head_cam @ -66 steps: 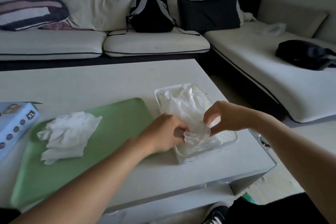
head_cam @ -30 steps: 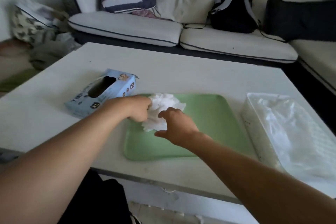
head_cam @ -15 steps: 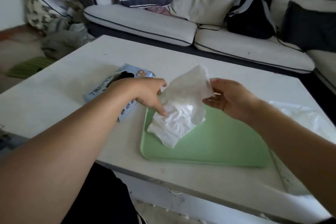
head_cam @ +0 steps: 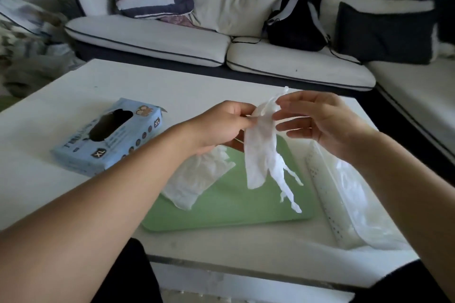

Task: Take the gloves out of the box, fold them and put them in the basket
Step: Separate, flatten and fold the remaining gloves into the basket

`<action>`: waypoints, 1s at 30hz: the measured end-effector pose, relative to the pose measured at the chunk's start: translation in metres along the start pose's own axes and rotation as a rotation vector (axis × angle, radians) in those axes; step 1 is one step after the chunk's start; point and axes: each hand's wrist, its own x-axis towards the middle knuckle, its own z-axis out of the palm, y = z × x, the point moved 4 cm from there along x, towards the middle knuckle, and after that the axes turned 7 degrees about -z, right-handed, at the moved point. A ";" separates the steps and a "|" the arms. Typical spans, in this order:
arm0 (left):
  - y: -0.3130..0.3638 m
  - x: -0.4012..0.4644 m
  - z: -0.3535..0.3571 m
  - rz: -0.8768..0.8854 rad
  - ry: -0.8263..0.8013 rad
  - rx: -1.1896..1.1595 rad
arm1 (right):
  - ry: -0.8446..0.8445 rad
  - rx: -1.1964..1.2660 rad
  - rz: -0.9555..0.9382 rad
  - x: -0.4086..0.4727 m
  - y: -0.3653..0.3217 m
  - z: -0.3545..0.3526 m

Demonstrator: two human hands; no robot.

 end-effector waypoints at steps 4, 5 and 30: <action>0.000 0.010 0.008 -0.093 -0.107 -0.137 | -0.184 -0.007 0.085 0.005 0.032 -0.016; 0.000 0.012 0.010 -0.115 -0.150 -0.140 | -0.291 0.028 0.131 0.004 0.041 -0.010; -0.077 0.040 0.026 -0.245 -0.349 0.995 | -0.785 -1.116 0.067 0.005 0.116 -0.006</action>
